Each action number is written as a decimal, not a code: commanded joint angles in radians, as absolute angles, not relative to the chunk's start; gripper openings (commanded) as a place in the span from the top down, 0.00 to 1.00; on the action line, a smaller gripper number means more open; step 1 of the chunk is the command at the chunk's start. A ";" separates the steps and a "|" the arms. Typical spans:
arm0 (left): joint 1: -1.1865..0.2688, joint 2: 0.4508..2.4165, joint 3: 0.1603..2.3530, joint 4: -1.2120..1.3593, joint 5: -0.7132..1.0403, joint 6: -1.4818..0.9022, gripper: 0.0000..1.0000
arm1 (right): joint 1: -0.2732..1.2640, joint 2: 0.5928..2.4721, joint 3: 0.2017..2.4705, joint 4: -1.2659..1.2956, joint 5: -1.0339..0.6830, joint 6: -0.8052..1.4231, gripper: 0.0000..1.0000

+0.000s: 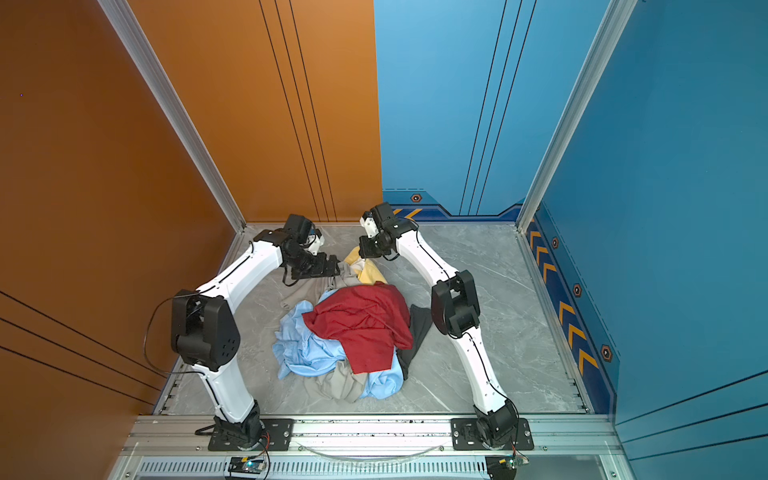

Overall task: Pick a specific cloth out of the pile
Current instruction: 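Close the right gripper on the yellow garment at the pile's far edge, then lift the yellow garment up out of the pile with the right gripper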

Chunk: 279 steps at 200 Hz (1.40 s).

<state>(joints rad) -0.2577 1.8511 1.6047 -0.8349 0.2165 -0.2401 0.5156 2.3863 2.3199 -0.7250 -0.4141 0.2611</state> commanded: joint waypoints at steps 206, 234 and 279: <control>-0.223 1.671 1.593 -0.754 0.233 -0.255 0.00 | 0.607 2.081 2.235 -0.600 -0.166 0.151 1.00; -0.209 1.653 1.580 -0.736 0.265 -0.267 0.01 | 0.614 2.041 2.232 -0.594 -0.128 0.135 1.00; -0.194 1.643 1.585 -0.712 0.288 -0.275 0.01 | 0.619 2.006 2.233 -0.561 -0.080 0.125 1.00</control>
<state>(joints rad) -0.2070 1.6772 1.5913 -0.7441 0.2447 -0.2596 0.6163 2.0884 2.2257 -0.6914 -0.1459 0.1474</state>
